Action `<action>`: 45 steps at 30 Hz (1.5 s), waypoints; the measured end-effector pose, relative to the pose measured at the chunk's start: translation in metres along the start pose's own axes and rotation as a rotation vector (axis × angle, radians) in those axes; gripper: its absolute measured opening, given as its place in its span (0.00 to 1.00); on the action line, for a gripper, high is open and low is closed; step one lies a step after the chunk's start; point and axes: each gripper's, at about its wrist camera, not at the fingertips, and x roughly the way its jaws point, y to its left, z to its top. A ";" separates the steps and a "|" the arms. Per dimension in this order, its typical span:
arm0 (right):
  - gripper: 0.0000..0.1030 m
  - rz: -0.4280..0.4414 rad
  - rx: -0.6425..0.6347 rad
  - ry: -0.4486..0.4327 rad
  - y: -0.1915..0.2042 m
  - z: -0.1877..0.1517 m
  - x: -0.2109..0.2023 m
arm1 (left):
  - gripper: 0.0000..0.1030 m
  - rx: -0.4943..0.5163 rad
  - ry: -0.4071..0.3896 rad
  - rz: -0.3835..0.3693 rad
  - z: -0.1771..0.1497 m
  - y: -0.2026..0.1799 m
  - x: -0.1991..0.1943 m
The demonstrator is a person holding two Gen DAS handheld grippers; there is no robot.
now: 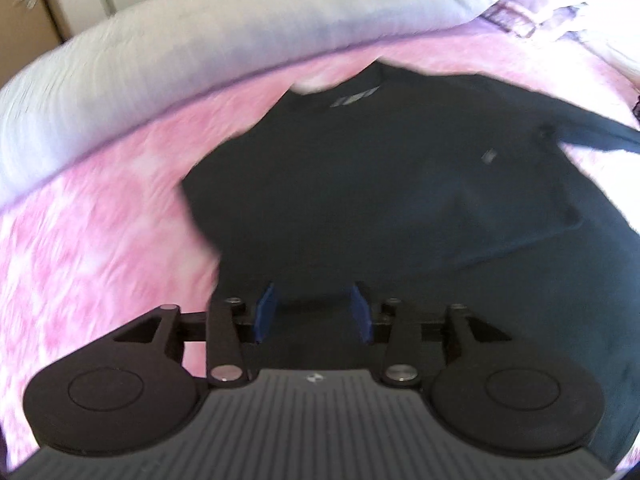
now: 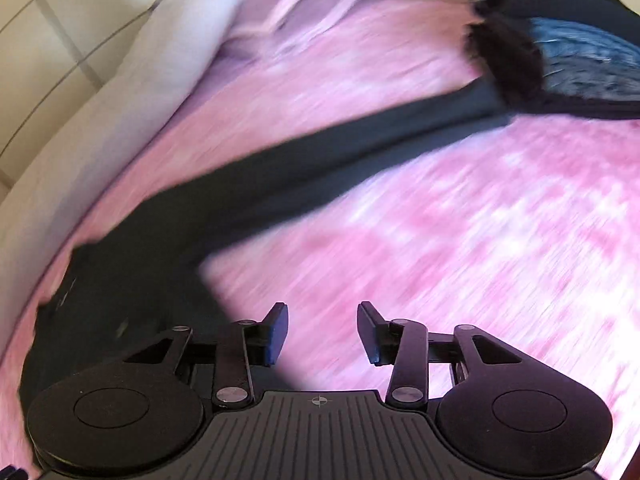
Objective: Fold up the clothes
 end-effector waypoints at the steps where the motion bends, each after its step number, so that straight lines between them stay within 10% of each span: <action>1: 0.42 0.005 0.032 -0.022 -0.019 0.015 0.005 | 0.40 0.008 -0.003 0.004 0.011 -0.016 0.005; 14: 0.43 0.183 0.489 -0.079 -0.189 0.135 0.122 | 0.45 0.172 0.064 -0.099 0.082 -0.229 0.059; 16: 0.23 0.179 0.515 -0.073 -0.193 0.141 0.125 | 0.45 0.187 0.061 -0.116 0.085 -0.240 0.058; 18: 0.04 0.162 0.510 -0.079 -0.186 0.147 0.119 | 0.45 0.191 0.055 -0.128 0.086 -0.246 0.056; 26: 0.04 0.373 -0.010 -0.248 0.000 0.178 0.042 | 0.46 0.070 0.014 -0.064 0.070 -0.179 0.026; 30: 0.04 0.658 -0.255 -0.336 0.138 0.108 -0.016 | 0.48 -0.022 0.015 -0.001 0.037 -0.114 0.000; 34: 0.04 0.864 -0.598 -0.164 0.245 -0.029 -0.015 | 0.48 -0.105 0.052 0.058 -0.012 -0.046 -0.019; 39: 0.04 0.788 -0.870 0.173 0.288 -0.170 0.048 | 0.48 -0.177 0.080 0.109 -0.057 0.018 -0.029; 45: 0.15 0.709 -0.976 0.236 0.295 -0.203 0.047 | 0.48 -0.231 0.071 0.111 -0.076 0.065 -0.024</action>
